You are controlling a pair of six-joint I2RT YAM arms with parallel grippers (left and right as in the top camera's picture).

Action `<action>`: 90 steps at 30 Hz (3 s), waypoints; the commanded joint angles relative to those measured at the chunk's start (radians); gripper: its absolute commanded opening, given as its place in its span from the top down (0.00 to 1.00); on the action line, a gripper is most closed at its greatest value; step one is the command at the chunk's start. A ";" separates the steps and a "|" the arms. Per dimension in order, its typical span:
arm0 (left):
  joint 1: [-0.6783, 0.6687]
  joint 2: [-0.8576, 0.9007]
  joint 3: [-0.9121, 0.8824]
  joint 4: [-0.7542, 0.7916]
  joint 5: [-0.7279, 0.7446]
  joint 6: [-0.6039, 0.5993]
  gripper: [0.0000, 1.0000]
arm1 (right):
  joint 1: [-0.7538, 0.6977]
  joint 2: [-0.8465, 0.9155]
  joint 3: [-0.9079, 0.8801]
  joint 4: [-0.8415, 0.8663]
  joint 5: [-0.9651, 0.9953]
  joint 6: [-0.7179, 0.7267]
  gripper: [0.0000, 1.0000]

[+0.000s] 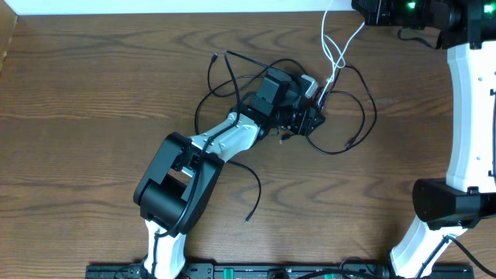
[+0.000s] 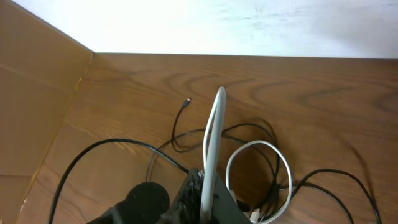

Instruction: Untangle cables

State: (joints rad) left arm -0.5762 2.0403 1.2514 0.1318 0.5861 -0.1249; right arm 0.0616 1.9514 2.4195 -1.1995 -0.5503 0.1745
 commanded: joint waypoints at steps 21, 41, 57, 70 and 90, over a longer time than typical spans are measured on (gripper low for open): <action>-0.038 -0.001 -0.002 0.019 -0.154 0.016 0.66 | -0.167 -0.010 0.122 0.129 -0.104 0.091 0.99; -0.037 -0.017 -0.002 -0.004 -0.185 0.000 0.64 | -0.124 -0.002 0.134 0.114 -0.159 0.202 0.99; 0.057 -0.246 -0.002 -0.288 -0.183 -0.007 0.55 | -0.214 -0.009 0.072 0.301 0.175 0.201 0.99; 0.135 -0.423 -0.002 -0.445 -0.183 -0.007 0.51 | -0.475 0.102 0.070 0.216 0.552 -0.023 0.99; 0.135 -0.422 -0.002 -0.471 -0.184 -0.006 0.44 | -0.588 0.299 0.070 0.159 0.346 -0.003 0.01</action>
State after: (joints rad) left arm -0.4450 1.6218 1.2495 -0.3359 0.4118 -0.1329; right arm -0.5545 2.2910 2.4748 -1.0080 -0.0879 0.1856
